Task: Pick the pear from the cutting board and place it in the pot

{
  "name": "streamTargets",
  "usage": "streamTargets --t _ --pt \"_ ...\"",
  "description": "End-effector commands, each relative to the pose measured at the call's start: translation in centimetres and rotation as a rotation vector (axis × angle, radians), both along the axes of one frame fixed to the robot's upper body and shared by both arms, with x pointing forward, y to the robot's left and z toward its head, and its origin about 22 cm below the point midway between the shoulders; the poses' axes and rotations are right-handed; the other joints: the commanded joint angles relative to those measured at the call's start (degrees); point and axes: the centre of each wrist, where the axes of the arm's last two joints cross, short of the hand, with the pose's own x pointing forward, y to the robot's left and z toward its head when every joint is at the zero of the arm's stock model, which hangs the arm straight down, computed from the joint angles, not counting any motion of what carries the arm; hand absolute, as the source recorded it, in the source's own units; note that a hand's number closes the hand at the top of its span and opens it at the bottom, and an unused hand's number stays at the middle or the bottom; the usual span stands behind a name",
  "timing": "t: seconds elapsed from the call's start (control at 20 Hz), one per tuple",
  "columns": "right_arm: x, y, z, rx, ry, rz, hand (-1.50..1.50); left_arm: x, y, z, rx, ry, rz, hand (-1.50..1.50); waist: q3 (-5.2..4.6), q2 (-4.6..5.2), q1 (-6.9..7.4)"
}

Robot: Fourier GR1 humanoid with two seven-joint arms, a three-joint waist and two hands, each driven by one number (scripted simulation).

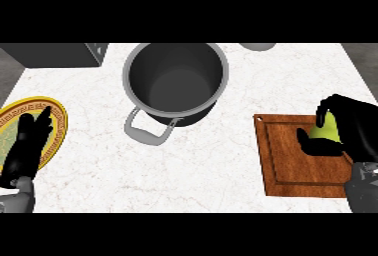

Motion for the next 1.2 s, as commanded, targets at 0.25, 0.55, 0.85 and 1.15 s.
streamTargets --t 0.25,0.55,0.85,1.15 --pt "-5.2 5.4 8.9 0.22 -0.447 0.176 1.5 0.0 0.2 -0.4 0.0 0.007 -0.001 0.0 -0.06 0.12 0.7" --pt "-4.5 9.5 14.5 0.179 -0.459 0.212 1.5 0.5 0.6 0.3 0.012 -0.001 -0.021 0.0 -0.06 0.35 1.71" --pt "-2.7 16.1 18.3 0.212 -0.344 0.262 1.5 0.5 -0.5 0.1 -0.002 -0.008 -0.038 0.0 -0.11 0.3 2.26" --pt "2.5 18.8 18.0 0.259 -0.218 0.235 1.5 -0.1 -0.4 -0.3 0.018 0.002 -0.042 0.0 -0.03 0.48 2.11"
